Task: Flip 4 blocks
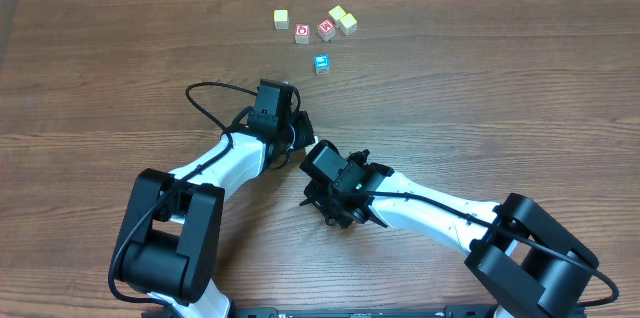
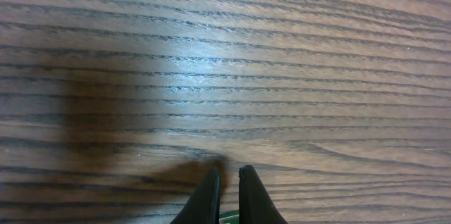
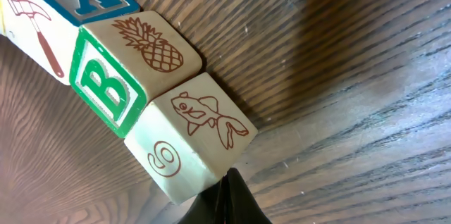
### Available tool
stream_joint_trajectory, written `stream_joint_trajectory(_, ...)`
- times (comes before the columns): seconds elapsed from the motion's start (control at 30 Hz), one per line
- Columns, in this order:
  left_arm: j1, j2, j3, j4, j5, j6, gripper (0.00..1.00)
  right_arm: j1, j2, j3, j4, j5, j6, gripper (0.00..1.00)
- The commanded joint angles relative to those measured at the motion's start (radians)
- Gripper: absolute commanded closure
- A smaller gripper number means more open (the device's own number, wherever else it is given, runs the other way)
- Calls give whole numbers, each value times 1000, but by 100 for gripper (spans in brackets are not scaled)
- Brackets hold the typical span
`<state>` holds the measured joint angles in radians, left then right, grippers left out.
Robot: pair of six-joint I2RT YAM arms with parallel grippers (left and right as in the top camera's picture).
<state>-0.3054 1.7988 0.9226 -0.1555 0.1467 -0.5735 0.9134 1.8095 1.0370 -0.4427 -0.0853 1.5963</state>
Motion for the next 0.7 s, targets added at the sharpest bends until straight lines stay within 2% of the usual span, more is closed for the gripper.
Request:
stream_joint_trajectory(0.0,-10,29,-6,-9,38,20,96,-3,1,7,15,47,9,95)
stream_joint_trajectory(0.1,-10,29,-6,-5,37,20,96,-3,1,7,14,47,9,95)
stream_joint_trajectory(0.2,-10,29,-6,-5,37,20,96,-3,1,7,11,45,9,91)
stream_joint_trajectory(0.37,-9,29,-6,-4,34,20,96,-3,1,7,-6,38,9,90)
stream_joint_trajectory(0.47,-9,29,-6,-4,31,20,96,-3,1,7,-19,22,9,91)
stream_joint_trajectory(0.57,-9,29,-6,-3,30,20,96,-3,1,7,-23,4,9,96)
stream_joint_trajectory(0.67,-9,29,-5,0,29,20,96,-3,1,7,-23,-9,9,96)
